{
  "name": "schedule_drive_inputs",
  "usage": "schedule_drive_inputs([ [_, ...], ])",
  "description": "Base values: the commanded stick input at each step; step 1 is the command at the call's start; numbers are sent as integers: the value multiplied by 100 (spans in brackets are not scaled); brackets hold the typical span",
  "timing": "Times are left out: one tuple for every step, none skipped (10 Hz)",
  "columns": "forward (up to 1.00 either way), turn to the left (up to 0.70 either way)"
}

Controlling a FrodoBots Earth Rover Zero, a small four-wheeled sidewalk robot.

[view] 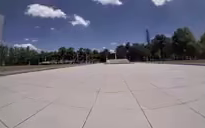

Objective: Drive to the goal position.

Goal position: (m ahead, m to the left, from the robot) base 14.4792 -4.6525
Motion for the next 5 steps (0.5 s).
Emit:
schedule_drive_inputs([
  [50, 0],
  [50, 0],
  [50, 0],
  [50, 0],
  [50, 0],
])
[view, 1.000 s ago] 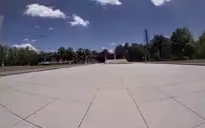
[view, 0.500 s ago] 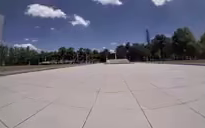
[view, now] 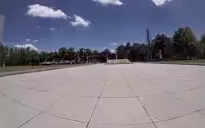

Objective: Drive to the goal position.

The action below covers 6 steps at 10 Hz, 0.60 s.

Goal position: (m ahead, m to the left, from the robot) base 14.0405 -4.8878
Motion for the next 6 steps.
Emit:
schedule_drive_inputs([
  [50, 0],
  [50, 0],
  [50, 0],
  [50, 0],
  [50, 0],
  [50, 0],
])
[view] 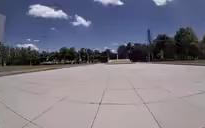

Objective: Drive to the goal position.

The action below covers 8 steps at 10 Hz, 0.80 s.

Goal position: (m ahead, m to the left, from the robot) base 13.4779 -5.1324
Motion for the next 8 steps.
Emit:
schedule_drive_inputs([
  [50, 0],
  [50, 0],
  [50, 0],
  [50, 0],
  [50, 0],
  [50, 0],
  [50, 0],
  [50, 0],
])
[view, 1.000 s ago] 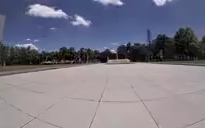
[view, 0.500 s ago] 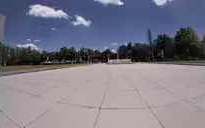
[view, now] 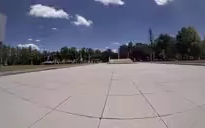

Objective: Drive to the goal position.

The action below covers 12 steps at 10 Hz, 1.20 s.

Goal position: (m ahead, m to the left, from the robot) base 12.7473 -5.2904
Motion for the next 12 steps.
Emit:
schedule_drive_inputs([
  [50, 0],
  [50, 0],
  [50, 0],
  [50, 0],
  [50, 0],
  [50, -27],
  [50, -50],
  [50, -50],
  [50, -50],
  [50, -13],
  [50, 0],
  [50, 0],
])
